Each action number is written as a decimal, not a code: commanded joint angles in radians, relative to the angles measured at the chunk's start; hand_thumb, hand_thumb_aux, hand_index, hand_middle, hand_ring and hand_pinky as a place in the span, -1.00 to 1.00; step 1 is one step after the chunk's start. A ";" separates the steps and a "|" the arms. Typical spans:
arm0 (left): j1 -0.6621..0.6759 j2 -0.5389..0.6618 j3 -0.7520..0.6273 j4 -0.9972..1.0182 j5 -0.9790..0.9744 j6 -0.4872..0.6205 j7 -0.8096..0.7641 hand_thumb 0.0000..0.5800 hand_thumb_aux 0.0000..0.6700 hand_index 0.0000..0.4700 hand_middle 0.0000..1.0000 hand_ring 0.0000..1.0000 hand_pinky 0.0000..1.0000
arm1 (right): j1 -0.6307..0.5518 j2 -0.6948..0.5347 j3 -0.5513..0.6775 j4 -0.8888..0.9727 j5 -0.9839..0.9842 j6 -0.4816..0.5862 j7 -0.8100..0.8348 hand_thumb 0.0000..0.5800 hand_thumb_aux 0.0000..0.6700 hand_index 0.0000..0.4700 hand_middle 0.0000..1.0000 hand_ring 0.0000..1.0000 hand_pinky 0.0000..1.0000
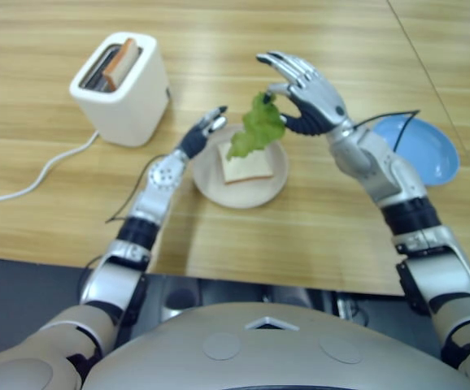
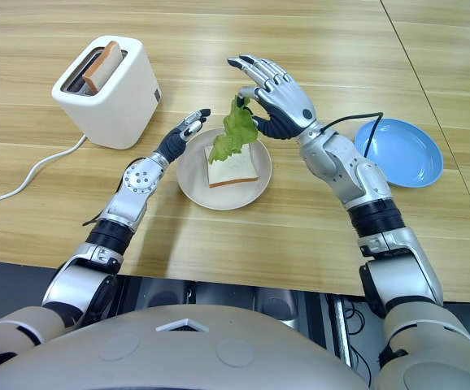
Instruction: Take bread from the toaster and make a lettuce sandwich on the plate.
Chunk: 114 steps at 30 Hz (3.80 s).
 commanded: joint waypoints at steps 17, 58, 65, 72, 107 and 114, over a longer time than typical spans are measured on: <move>-0.116 -0.003 0.125 0.300 -0.042 0.008 0.155 -1.00 -1.00 -1.00 -1.00 -1.00 -1.00 | -0.222 0.192 0.118 0.400 0.010 -0.087 -0.052 1.00 1.00 0.96 -1.00 -1.00 -1.00; 0.020 0.021 0.049 -0.151 0.061 -0.010 0.155 -1.00 -1.00 -1.00 -1.00 -1.00 -1.00 | 0.287 -0.397 -0.180 -0.167 -0.032 0.304 0.054 -1.00 -1.00 -1.00 -1.00 -1.00 -1.00; 0.096 0.098 0.092 -0.600 0.386 0.059 0.328 -1.00 -1.00 -1.00 -1.00 -1.00 -1.00 | 0.387 -0.369 -0.363 -0.344 0.054 0.362 0.063 -1.00 -1.00 -1.00 -1.00 -1.00 -1.00; 0.022 0.246 0.140 -0.515 0.694 0.377 0.364 -1.00 -1.00 -1.00 -1.00 -1.00 -1.00 | 0.402 -0.258 -0.311 -0.338 0.060 0.359 0.091 -1.00 -1.00 -1.00 -1.00 -1.00 -1.00; -0.117 0.312 0.124 -0.200 0.509 0.376 0.658 1.00 1.00 0.96 1.00 1.00 1.00 | 0.440 -0.237 -0.318 -0.268 0.038 0.319 0.078 -1.00 -1.00 -1.00 -1.00 -1.00 -1.00; -0.014 0.239 0.313 -0.600 0.192 0.095 0.664 1.00 1.00 0.96 1.00 1.00 1.00 | 0.437 -0.232 -0.317 -0.246 0.042 0.315 0.062 -1.00 -1.00 -1.00 -1.00 -1.00 -1.00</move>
